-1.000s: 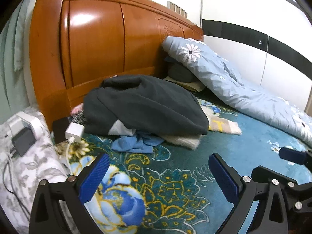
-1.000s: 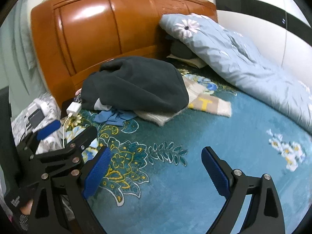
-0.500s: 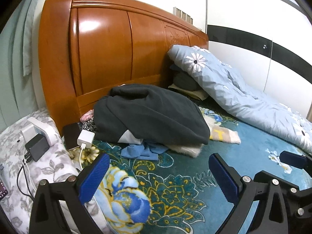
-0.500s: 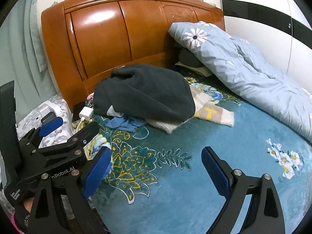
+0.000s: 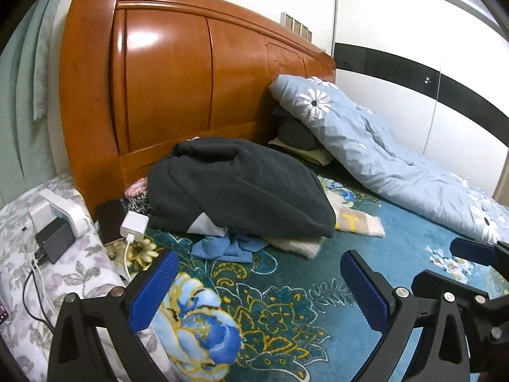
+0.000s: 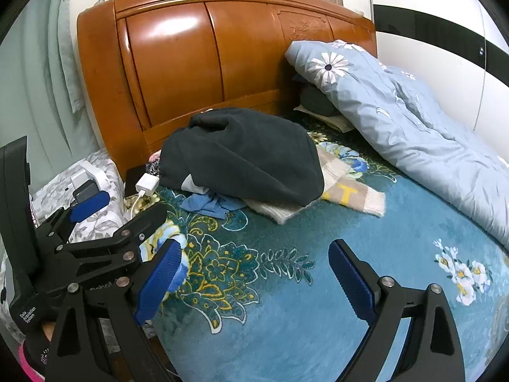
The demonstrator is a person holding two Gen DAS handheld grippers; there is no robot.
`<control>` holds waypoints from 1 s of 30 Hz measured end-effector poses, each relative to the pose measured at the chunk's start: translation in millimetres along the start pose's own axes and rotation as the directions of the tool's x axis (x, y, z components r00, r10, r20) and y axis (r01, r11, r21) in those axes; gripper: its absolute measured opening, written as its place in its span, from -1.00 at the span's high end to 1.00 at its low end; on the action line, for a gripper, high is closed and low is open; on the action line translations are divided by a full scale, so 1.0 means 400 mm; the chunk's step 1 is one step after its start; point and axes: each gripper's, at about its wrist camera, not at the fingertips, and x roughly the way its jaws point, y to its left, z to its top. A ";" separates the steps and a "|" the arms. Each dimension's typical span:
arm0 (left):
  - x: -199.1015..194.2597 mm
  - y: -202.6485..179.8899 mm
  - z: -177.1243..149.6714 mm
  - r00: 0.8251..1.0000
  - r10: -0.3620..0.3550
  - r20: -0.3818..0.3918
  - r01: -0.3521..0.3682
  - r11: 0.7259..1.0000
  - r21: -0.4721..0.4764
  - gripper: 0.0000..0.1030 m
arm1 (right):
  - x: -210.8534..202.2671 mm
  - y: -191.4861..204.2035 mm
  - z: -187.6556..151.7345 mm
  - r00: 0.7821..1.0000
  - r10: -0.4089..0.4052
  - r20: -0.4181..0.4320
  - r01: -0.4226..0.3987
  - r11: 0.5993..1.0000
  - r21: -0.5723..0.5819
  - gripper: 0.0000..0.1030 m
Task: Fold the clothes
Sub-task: 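Move both grippers toward the crumpled black fleece jacket, then grasp the black fleece jacket with the right gripper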
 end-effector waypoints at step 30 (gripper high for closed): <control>0.238 0.148 -0.133 0.989 -0.051 -0.137 0.041 0.996 -0.078 -1.00 | 0.650 0.169 0.220 0.975 -0.085 -0.207 0.006 0.935 -0.355 -0.76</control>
